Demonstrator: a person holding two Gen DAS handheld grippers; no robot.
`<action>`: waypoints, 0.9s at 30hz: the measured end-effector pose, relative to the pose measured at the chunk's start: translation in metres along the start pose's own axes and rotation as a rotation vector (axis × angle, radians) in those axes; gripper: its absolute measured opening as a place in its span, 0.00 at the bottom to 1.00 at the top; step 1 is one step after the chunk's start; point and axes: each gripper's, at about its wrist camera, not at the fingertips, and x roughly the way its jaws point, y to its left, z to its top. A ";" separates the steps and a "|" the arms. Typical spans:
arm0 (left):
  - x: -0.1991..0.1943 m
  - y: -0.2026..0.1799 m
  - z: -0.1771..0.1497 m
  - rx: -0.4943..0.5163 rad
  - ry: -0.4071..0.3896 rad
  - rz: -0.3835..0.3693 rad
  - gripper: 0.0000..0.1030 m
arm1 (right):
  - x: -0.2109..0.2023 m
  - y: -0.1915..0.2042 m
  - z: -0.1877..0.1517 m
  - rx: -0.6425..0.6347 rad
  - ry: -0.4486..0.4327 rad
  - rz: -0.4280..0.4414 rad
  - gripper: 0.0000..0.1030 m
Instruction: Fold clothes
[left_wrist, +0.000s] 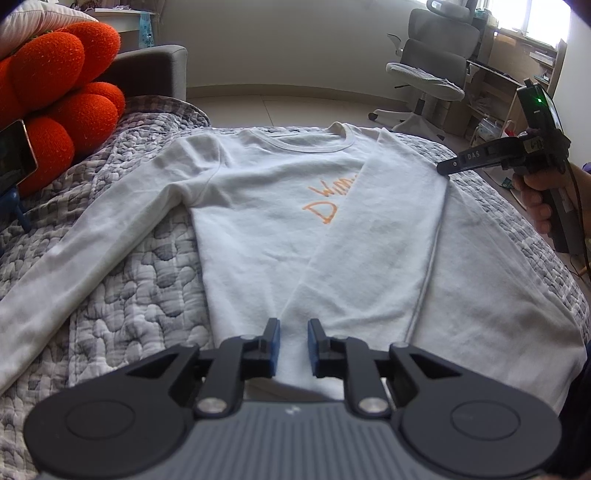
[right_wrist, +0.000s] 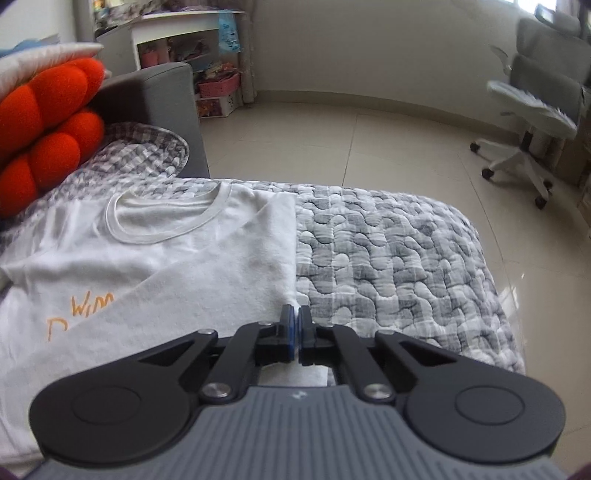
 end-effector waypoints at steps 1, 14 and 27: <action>0.000 0.000 0.000 0.000 0.000 0.000 0.16 | 0.001 -0.003 0.001 0.027 0.005 0.010 0.00; 0.000 -0.002 0.000 0.005 0.002 0.004 0.16 | -0.008 -0.002 0.007 0.034 -0.070 0.045 0.15; 0.001 -0.002 0.000 0.008 0.005 0.004 0.17 | 0.016 0.018 0.006 -0.073 -0.009 0.008 0.04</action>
